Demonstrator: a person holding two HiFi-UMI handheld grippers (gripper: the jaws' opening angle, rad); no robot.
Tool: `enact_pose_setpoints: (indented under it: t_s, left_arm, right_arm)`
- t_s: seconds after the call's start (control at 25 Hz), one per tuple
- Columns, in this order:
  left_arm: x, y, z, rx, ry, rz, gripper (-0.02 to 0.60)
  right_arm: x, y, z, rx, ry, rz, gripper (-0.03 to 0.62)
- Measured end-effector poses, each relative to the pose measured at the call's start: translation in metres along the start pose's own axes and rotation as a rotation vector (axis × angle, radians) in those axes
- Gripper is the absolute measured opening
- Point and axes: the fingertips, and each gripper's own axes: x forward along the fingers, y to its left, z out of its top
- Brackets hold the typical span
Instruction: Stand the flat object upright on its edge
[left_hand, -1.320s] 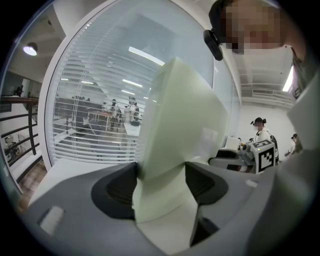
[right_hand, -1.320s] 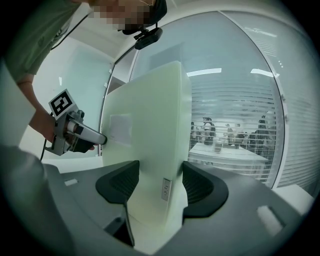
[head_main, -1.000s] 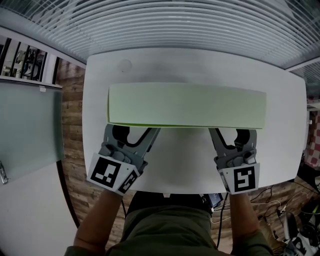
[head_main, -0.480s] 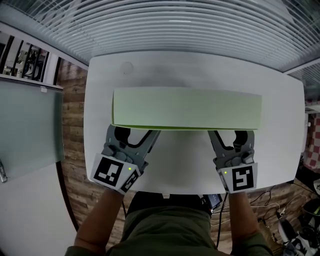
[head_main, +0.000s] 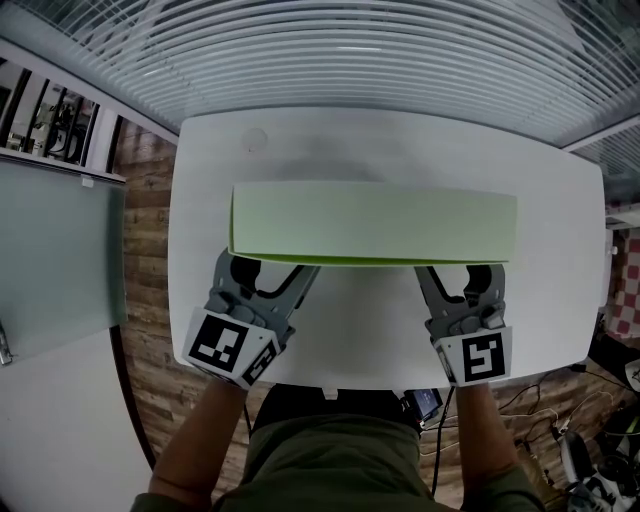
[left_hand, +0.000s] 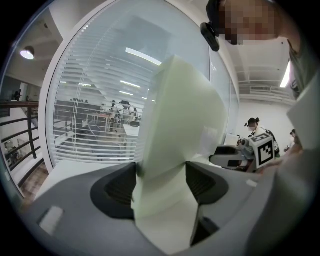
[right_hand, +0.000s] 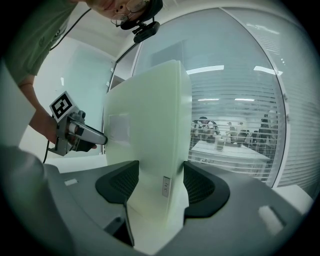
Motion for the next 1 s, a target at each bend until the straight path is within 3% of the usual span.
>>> enact_pose_setpoints:
  t_s: [1.0]
  left_arm:
    - [-0.024, 0.001, 0.0, 0.001, -0.011, -0.024, 0.288]
  right_arm:
    - [-0.019, 0.007, 0.005, -0.006, 0.016, -0.05, 0.264]
